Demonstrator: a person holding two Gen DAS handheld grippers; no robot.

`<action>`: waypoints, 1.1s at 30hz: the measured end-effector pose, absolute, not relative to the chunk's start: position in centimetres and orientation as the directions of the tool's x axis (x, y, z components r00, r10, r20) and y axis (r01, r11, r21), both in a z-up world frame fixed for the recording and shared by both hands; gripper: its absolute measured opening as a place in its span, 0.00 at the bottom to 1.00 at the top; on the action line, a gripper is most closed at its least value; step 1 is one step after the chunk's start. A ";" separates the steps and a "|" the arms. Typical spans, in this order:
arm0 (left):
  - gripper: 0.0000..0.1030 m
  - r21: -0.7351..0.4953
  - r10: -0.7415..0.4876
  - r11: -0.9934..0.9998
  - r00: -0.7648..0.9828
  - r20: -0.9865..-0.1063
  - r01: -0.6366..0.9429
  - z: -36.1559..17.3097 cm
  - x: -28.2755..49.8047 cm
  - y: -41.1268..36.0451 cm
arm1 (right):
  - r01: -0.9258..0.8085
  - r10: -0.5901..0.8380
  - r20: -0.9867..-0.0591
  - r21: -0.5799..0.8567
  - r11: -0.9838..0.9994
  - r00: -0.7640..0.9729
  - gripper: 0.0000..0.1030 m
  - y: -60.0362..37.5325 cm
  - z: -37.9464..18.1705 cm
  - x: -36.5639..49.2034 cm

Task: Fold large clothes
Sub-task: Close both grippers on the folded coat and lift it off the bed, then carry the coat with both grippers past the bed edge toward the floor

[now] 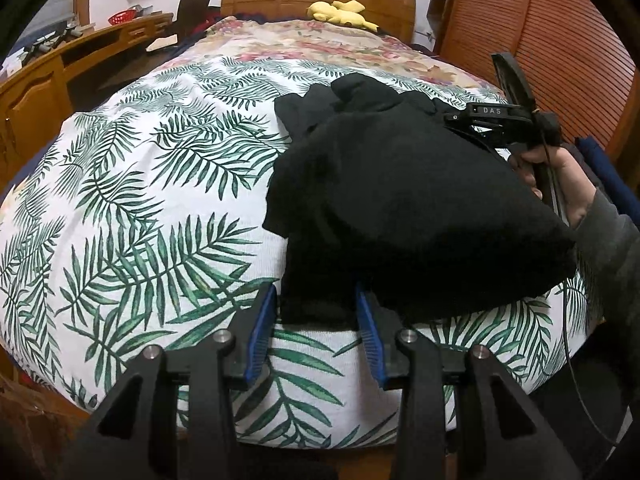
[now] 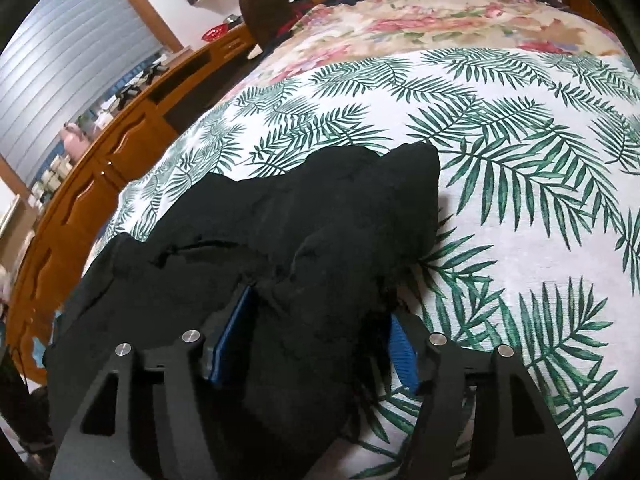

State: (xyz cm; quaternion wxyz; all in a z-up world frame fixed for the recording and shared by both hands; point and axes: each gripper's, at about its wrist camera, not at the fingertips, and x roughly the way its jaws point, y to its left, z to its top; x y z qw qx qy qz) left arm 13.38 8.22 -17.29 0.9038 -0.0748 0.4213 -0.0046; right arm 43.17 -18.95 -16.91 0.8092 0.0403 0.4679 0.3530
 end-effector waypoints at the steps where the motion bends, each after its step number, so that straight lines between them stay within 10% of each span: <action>1: 0.38 -0.131 -0.064 0.990 0.647 -0.760 -0.056 -17.3 13.3 8.1 | -0.543 0.623 -0.719 0.405 0.736 0.308 0.55 -19.0 -16.8 43.1; 8: 0.08 -0.129 -0.063 0.991 0.706 -0.705 -0.040 -15.6 12.4 8.0 | -0.603 0.661 -0.638 0.362 0.711 0.396 0.24 -19.4 -13.5 40.9; 33: 0.04 -0.103 0.251 0.932 0.822 -0.511 -0.349 -9.9 3.5 34.2 | -0.804 0.723 -0.585 0.192 0.563 0.367 0.20 12.3 -5.2 33.4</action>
